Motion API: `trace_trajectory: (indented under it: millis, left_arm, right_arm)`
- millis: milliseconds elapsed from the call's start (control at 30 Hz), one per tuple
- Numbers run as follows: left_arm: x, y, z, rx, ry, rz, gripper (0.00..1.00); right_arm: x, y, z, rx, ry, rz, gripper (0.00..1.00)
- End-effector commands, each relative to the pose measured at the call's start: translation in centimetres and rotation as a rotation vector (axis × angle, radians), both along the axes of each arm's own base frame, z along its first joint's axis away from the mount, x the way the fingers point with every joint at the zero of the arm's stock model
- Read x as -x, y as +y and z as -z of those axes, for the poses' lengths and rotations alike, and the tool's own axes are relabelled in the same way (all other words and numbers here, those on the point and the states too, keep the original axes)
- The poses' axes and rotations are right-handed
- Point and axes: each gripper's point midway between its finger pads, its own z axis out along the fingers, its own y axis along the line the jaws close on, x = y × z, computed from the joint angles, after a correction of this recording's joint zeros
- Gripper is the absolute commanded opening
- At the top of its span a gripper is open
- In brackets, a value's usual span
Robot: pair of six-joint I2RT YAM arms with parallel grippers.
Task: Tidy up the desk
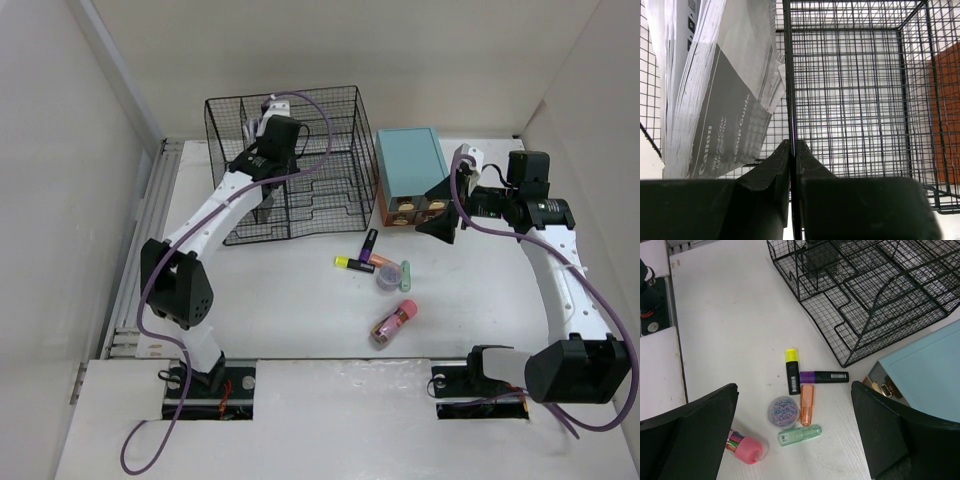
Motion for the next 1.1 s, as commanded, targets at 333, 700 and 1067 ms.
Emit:
trace_trajectory:
  millis: [333, 700, 1067]
  left_arm:
    - [-1.2, 2.8, -1.4, 0.044, -0.009, 0.032, 0.00]
    - [-0.2, 3.5, -3.3, 0.065, -0.050, 0.005, 0.51]
    - [3.1, 1.3, -11.4, 0.152, -0.183, 0.090, 0.54]
  right_arm:
    - [0.1, 0.1, -2.1, -0.012, -0.080, -0.029, 1.00]
    - [0.2, 0.1, -2.0, -0.013, -0.071, -0.028, 1.00]
    - [-0.2, -0.1, -1.5, 0.003, -0.070, -0.014, 1.00]
